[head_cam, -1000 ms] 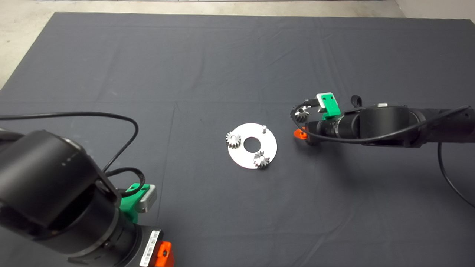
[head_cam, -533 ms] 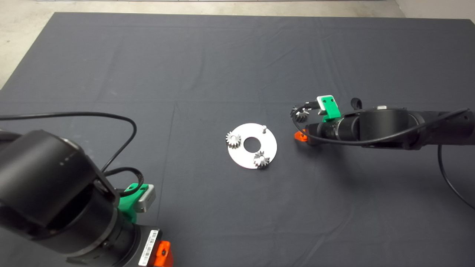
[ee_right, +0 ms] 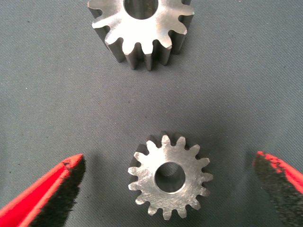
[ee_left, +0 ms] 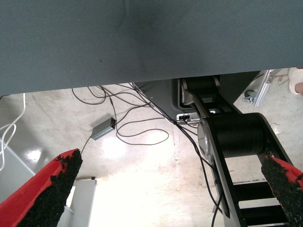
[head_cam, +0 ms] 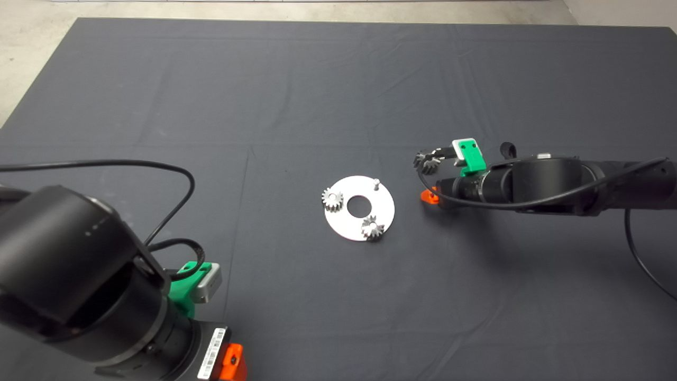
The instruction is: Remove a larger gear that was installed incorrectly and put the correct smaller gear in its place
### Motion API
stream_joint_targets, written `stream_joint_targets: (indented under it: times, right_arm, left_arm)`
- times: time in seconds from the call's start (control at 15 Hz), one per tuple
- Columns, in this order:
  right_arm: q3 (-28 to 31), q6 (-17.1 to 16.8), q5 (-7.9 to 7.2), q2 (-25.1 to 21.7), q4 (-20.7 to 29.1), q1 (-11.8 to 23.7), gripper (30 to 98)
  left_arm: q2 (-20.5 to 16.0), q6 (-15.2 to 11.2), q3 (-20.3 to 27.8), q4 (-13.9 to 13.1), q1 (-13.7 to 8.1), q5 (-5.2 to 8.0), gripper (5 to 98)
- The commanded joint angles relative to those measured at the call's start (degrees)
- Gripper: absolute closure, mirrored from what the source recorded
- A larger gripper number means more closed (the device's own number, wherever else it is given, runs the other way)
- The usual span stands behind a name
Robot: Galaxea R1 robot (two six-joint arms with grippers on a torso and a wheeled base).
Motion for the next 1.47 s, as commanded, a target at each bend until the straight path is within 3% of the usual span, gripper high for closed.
stream_joint_targets:
  times: [0.0,1.4]
  right_arm:
    - [0.3,0.3,0.12,-0.3,-1.7,0.7,36.2]
    - [0.4,0.2,0.12,-0.6,-3.2,0.0,59.1]
  left_arm:
    - [-0.2,-0.4,0.9,-0.9,-0.6,0.19,6.0]
    - [-0.2,-0.3,0.8,-0.9,-0.7,0.19,6.0]
